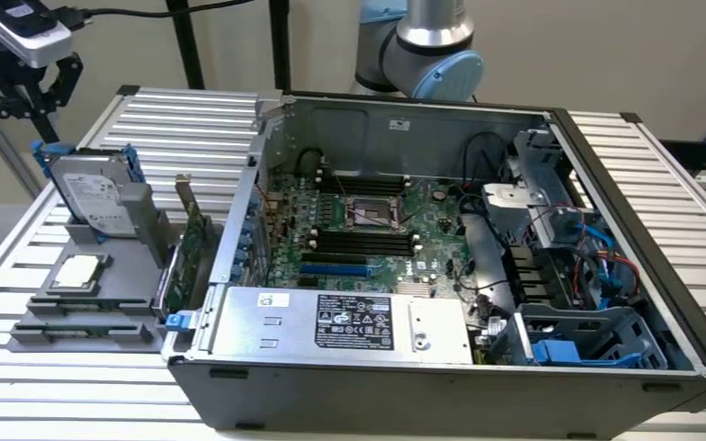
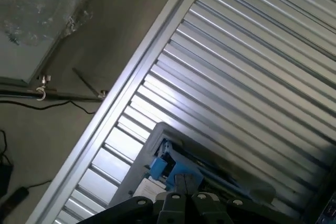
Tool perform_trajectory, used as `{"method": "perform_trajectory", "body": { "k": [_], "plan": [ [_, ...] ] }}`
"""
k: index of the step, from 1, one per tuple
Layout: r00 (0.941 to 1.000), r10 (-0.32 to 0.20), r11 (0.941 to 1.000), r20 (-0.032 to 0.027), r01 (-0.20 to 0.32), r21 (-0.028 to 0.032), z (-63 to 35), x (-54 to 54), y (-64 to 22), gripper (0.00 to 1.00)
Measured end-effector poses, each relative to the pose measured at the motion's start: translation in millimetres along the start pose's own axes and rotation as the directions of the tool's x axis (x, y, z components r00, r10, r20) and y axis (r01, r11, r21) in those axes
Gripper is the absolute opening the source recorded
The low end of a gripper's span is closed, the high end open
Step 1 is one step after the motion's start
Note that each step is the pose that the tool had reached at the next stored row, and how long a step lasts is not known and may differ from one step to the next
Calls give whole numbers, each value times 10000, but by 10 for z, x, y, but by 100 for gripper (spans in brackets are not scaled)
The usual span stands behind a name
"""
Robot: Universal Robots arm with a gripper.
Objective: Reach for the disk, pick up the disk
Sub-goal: 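Pick up the disk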
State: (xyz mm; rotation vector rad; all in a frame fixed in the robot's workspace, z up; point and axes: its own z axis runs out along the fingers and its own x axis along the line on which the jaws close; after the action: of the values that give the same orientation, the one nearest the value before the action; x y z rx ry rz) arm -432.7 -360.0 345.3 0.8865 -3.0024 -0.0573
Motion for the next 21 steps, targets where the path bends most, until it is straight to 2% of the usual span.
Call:
{"method": "perform_trajectory", "body": {
  "k": [5,10,15,18,21],
  "plan": [
    [9959,-909,9959,-35,909,-2,-3,0,0,11],
    [9835,-1808,9835,-69,1808,-7,-4,0,0,11],
    [9631,-2689,9632,-103,2689,-15,-6,0,0,11],
    [9470,-3210,9471,-122,3210,-21,-7,0,0,11],
    [9277,-3731,9278,-142,3731,-28,-8,0,0,11]
  ]
}}
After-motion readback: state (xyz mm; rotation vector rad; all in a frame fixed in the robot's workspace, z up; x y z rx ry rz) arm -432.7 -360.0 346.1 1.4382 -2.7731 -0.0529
